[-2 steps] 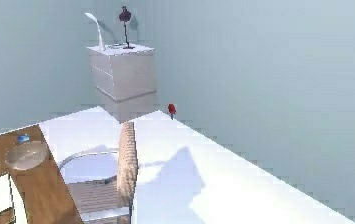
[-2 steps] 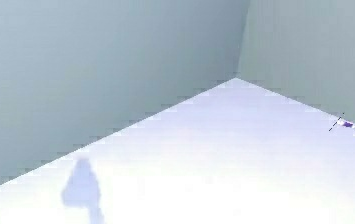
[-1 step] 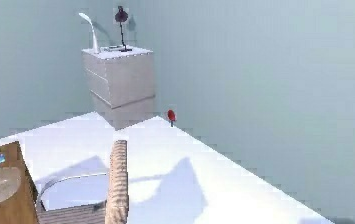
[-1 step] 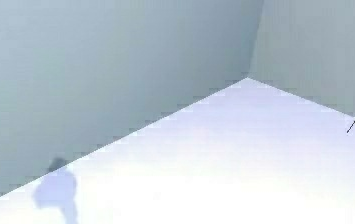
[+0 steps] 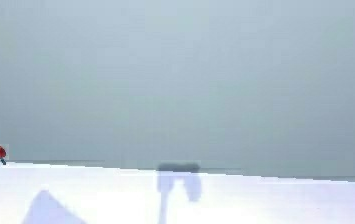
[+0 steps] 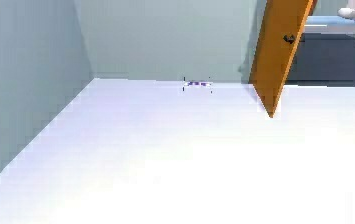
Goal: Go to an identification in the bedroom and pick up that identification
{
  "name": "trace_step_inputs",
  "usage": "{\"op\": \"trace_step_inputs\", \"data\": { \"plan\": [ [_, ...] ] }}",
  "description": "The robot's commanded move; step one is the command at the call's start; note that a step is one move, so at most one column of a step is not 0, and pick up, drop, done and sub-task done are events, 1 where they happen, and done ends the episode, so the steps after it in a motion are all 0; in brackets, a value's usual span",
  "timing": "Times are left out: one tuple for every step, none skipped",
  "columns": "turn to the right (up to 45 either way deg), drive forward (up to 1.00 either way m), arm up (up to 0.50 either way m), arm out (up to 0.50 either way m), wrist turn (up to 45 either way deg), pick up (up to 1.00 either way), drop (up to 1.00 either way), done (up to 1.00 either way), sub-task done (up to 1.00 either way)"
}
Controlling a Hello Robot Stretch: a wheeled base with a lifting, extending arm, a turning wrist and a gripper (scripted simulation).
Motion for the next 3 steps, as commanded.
{"op": "trace_step_inputs", "data": {
  "plan": [
    [42.0,0.00,0.00,0.00,0.0,0.00,0.00,0.00,0.00],
    [0.0,0.30,0.00,0.00,0.0,0.00,0.00,0.00,0.00],
    [-45.0,0.00,0.00,0.00,0.0,0.00,0.00,0.00,0.00]
  ]
}}
